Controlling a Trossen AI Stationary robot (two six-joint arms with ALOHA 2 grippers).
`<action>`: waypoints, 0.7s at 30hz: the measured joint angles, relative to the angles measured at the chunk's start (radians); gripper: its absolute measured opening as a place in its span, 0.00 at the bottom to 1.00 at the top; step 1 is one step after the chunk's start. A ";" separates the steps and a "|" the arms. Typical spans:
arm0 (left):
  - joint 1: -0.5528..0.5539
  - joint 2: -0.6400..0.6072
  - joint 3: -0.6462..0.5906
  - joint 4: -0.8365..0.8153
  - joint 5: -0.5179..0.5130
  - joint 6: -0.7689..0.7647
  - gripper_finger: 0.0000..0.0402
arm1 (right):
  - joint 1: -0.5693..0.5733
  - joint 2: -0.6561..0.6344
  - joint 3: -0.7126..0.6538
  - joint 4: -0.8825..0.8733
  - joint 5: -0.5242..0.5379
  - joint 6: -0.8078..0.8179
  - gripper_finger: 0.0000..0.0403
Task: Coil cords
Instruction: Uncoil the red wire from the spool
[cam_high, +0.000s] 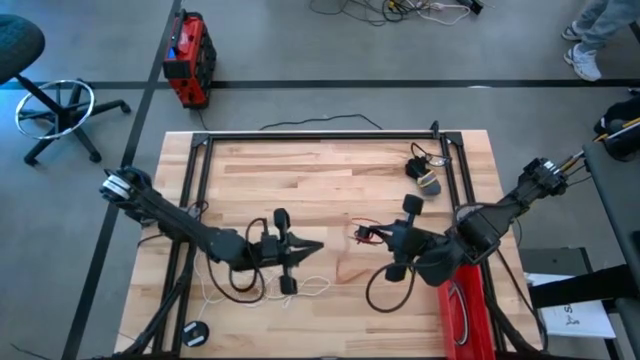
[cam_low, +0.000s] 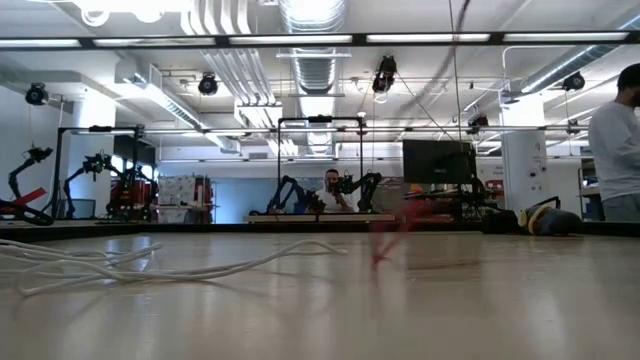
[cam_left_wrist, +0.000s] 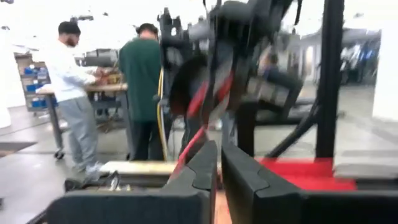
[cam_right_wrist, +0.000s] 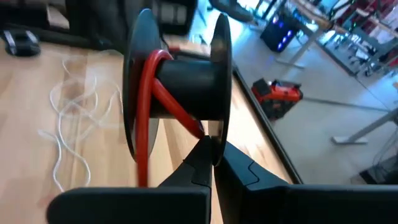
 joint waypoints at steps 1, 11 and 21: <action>0.007 0.019 0.000 -0.003 0.000 0.001 0.04 | 0.000 0.000 0.000 0.028 0.000 -0.023 0.00; 0.087 0.229 0.180 -0.001 0.027 -0.031 0.29 | 0.000 0.000 0.000 0.137 0.000 -0.114 0.00; 0.165 0.466 0.480 -0.003 0.228 -0.032 0.47 | 0.000 0.003 0.001 0.135 -0.001 -0.115 0.00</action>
